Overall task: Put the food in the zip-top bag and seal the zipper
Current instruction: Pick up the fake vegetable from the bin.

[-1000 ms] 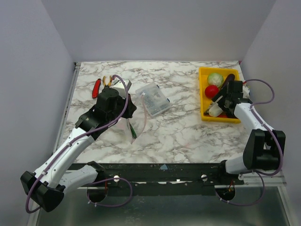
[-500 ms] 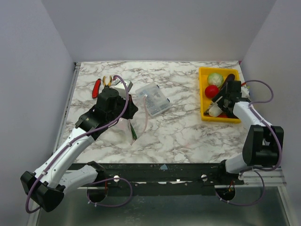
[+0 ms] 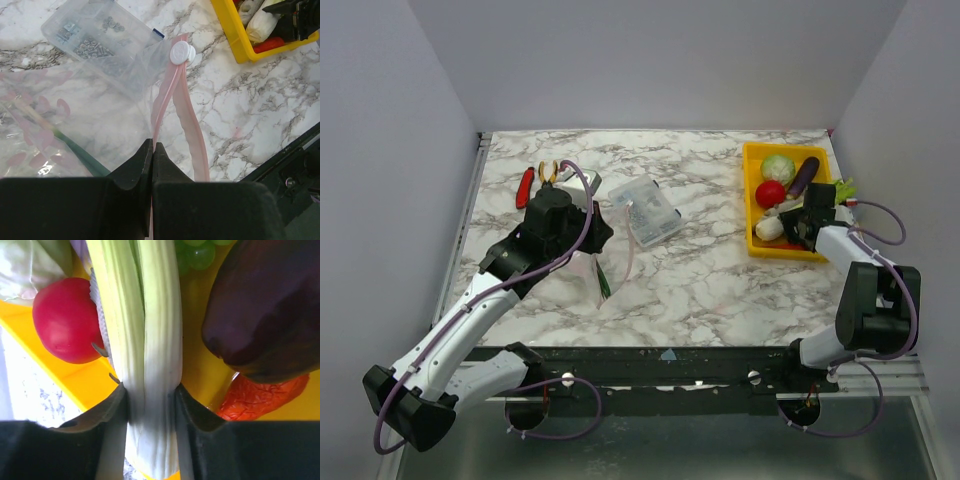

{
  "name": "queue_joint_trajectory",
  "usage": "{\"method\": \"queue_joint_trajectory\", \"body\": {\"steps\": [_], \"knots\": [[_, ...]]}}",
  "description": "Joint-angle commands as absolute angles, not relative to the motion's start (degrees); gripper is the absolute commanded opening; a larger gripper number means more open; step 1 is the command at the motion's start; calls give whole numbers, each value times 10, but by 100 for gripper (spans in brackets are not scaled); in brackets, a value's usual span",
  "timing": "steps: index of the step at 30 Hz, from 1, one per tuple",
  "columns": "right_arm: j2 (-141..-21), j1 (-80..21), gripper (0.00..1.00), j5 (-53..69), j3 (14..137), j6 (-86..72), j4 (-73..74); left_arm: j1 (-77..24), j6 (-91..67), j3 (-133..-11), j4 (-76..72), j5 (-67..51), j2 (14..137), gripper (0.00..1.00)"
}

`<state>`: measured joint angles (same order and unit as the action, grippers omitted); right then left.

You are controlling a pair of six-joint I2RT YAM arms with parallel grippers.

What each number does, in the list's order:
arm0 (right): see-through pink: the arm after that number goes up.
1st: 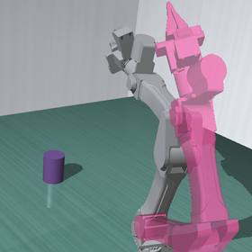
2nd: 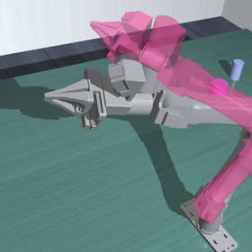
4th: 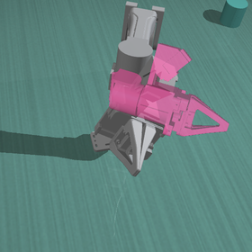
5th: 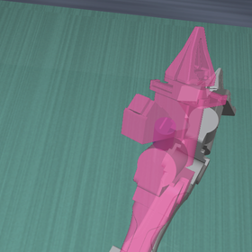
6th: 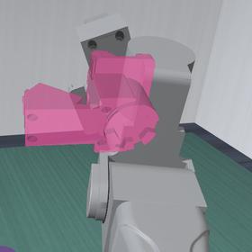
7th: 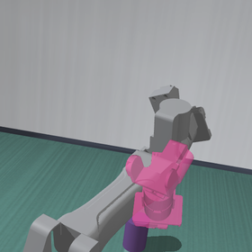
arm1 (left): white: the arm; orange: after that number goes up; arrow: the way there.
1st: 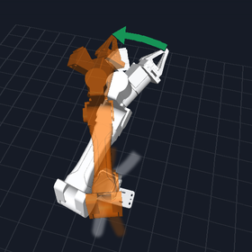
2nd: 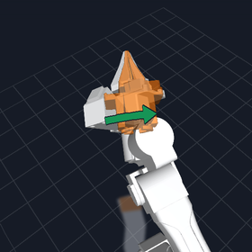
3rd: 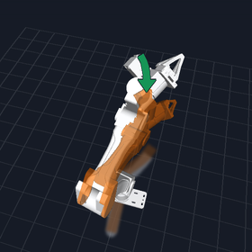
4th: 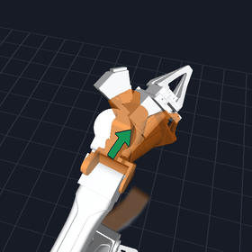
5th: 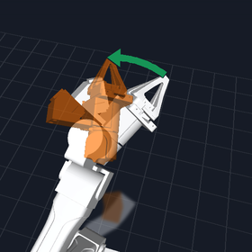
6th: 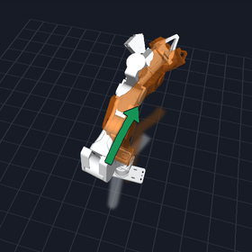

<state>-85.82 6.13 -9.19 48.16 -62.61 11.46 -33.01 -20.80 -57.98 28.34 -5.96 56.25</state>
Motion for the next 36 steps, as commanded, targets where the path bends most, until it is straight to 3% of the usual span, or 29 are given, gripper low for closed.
{"method": "queue_joint_trajectory", "body": {"steps": [1, 2, 5, 13, 22, 29, 32, 36], "knots": [[-848, 65, 28, -87, 467, -717, 69, -329, -204, -575, 265, -68, 547, 0], [-847, 65, 18, -86, 469, -721, 70, -329, -204, -574, 265, -68, 546, 0], [-828, 66, 1, -87, 487, -722, 90, -330, -204, -572, 263, -65, 539, 0], [-725, 66, 0, -116, 503, -774, 137, -330, -205, -573, 263, -73, 531, 0], [-576, 66, 0, -173, 465, -954, 241, -329, -206, -571, 261, -75, 531, 0], [-687, 66, 0, -122, 449, -1063, 161, -329, -207, -572, 262, -80, 535, 0], [-760, 66, 9, -84, 463, -1070, 103, -329, -205, -570, 261, -73, 534, 0], [-814, 64, 40, -45, 499, -1002, 55, -329, -202, -570, 263, -64, 532, 0]]}}
